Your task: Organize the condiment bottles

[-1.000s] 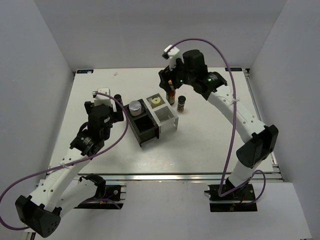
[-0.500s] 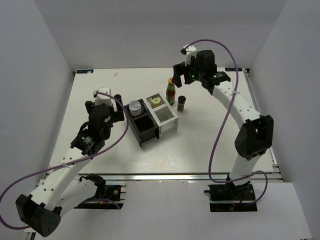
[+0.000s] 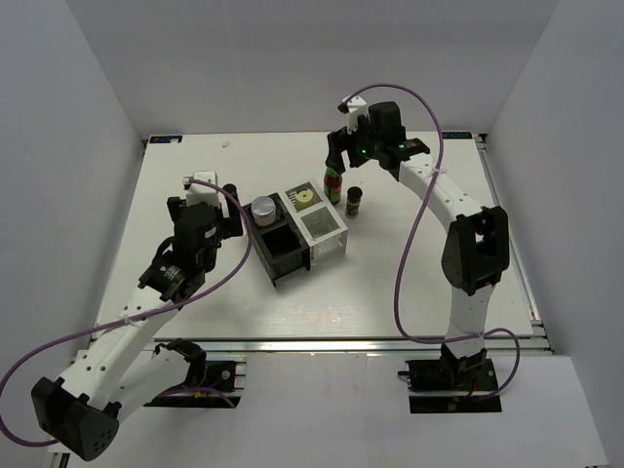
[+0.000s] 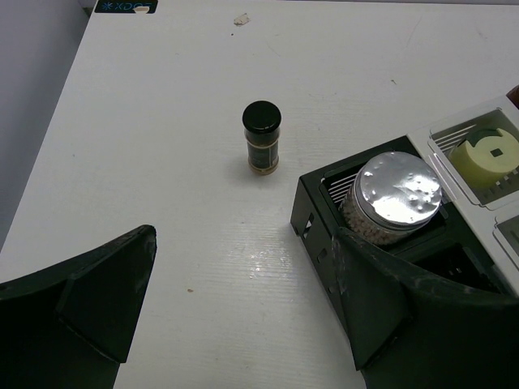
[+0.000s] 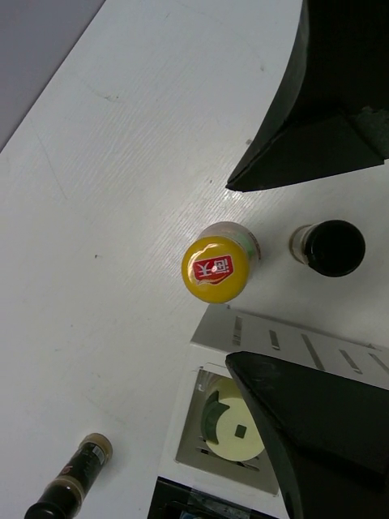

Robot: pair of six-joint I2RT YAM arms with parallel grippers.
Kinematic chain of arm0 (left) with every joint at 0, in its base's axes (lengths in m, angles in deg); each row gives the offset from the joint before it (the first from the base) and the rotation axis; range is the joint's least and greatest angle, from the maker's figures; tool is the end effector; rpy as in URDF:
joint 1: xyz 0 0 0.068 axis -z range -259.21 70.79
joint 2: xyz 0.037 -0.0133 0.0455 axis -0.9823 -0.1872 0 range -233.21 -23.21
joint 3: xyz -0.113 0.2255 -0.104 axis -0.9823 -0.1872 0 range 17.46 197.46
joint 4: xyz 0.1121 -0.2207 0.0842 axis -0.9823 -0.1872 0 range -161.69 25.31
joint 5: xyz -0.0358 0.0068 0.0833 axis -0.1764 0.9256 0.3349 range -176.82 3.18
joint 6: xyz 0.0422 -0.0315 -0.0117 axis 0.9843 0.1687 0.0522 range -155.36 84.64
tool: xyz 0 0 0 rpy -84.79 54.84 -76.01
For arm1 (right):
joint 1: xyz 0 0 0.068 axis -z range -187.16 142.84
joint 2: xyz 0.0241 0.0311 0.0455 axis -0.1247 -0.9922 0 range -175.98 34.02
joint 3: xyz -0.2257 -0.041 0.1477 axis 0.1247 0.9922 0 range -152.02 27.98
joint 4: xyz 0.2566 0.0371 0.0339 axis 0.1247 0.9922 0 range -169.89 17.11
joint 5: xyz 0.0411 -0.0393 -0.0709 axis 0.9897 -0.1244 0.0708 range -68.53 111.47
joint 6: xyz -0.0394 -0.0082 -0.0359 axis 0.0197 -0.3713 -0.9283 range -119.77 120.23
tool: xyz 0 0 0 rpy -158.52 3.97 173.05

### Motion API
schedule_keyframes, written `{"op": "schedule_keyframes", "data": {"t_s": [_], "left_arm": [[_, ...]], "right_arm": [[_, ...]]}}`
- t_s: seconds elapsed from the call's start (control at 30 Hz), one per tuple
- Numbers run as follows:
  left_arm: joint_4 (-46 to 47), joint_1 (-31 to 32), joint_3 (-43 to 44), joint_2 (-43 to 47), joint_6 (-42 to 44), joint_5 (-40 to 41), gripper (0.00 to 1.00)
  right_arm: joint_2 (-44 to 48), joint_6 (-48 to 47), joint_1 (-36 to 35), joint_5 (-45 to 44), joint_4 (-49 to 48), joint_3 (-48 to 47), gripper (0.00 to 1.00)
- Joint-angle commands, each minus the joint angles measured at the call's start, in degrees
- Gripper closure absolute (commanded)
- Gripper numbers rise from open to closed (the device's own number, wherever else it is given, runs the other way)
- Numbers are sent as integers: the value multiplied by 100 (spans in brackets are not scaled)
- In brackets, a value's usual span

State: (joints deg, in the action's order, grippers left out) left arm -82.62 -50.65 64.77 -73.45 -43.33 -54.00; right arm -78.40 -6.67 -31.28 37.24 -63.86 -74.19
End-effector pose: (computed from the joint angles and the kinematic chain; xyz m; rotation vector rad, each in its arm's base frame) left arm 0.1814 -0.0768 0.3268 -0.0385 1.8760 0.1172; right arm 0.4246 0.2006 0.3251 -0.7130 1.9144 0.4680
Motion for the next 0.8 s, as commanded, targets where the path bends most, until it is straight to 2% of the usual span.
{"op": "schedule_keyframes", "data": {"t_s": [0.0, 0.43, 0.6, 0.77], "left_arm": [[71, -26, -11, 23, 32, -3, 2], [62, -26, -29, 5, 41, 23, 2], [62, -26, -20, -4, 41, 32, 2], [71, -26, -20, -3, 41, 40, 2]], "right_arm": [[-130, -84, -14, 225, -241, -356, 16], [-377, -66, -23, 111, -399, -374, 25], [-421, -49, -67, 146, -469, -295, 34], [-465, -22, -102, 102, -461, -277, 35]]}}
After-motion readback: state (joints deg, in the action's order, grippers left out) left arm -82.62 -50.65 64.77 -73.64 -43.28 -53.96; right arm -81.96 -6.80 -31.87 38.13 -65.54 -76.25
